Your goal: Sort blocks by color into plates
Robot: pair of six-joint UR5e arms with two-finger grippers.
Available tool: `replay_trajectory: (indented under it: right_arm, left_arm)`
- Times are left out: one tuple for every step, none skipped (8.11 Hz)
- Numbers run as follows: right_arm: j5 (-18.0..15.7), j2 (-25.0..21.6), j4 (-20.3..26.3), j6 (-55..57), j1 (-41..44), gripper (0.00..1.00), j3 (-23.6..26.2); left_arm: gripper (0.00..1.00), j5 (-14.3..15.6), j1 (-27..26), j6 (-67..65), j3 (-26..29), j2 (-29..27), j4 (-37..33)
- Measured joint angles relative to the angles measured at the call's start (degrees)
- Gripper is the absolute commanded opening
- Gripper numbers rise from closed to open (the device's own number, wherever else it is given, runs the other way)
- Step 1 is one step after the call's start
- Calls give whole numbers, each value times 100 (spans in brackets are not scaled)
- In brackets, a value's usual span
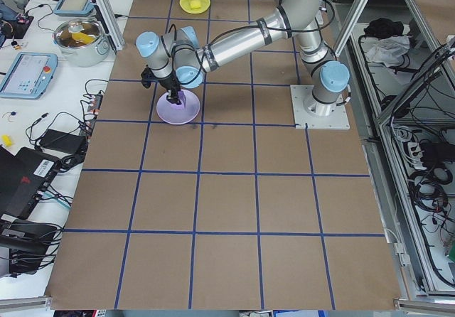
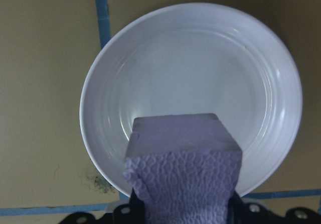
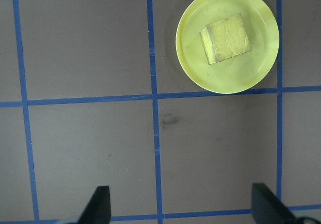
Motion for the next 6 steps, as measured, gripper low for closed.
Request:
replay_trajectory:
  right_arm:
    - [0, 0, -4, -2, 0, 100, 0]
    - [-1, 0, -6, -3, 0, 100, 0]
    - [-1, 0, -6, 0, 0, 100, 0]
    - [-4, 0, -3, 0, 0, 100, 0]
    - [-1, 0, -3, 1, 0, 100, 0]
    - [-3, 0, -2, 0, 0, 100, 0]
  left_arm:
    - [48, -3, -16, 4, -6, -75, 133]
    - [71, 9, -24, 12, -20, -130, 306]
    - [86, 24, -27, 0, -32, -173, 420]
    - [88, 24, -35, -20, -42, -183, 476]
    - [91, 8, -53, -41, -51, -182, 506]
    - [91, -11, -68, -54, -54, -183, 516]
